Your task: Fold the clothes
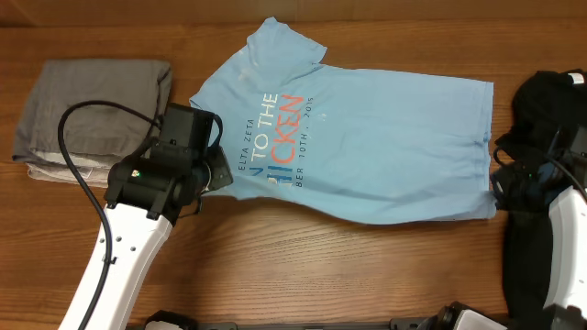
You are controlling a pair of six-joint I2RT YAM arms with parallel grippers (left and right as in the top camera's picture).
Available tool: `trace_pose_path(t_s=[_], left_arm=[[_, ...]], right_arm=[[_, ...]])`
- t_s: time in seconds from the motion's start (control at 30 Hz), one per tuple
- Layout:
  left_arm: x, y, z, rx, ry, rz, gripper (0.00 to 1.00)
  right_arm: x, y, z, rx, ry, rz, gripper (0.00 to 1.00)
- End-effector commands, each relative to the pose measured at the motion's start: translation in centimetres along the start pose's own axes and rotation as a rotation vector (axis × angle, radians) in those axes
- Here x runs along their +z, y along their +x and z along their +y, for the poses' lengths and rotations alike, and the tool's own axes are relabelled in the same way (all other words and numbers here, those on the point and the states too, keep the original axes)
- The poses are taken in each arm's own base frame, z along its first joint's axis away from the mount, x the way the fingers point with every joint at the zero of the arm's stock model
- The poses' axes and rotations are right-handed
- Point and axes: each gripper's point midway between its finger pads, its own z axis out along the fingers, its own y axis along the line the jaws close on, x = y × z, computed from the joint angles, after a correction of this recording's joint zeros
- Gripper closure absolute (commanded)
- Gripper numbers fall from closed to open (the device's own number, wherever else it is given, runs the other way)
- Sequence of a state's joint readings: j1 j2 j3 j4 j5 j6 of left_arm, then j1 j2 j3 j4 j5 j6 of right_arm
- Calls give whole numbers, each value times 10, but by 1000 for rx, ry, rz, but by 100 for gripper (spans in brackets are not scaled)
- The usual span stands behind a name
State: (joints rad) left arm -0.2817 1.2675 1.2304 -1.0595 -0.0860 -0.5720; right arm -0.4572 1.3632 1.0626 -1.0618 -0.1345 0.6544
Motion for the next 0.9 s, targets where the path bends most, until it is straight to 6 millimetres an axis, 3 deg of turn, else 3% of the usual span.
trace_pose_path(t_s=[0.0, 0.33, 0.53, 0.87], left_arm=[[-4, -19, -4, 46, 0, -68, 96], [35, -41, -16, 99, -25, -87, 96], [51, -55, -23, 107, -23, -125, 96], [72, -66, -28, 114, -38, -147, 96]], right_arm=[[-2, -7, 20, -5, -73, -2, 96], [5, -28, 48, -37, -162, -72, 96], [8, -38, 51, -18, -165, -108, 96], [43, -34, 65, -61, -142, -63, 96]])
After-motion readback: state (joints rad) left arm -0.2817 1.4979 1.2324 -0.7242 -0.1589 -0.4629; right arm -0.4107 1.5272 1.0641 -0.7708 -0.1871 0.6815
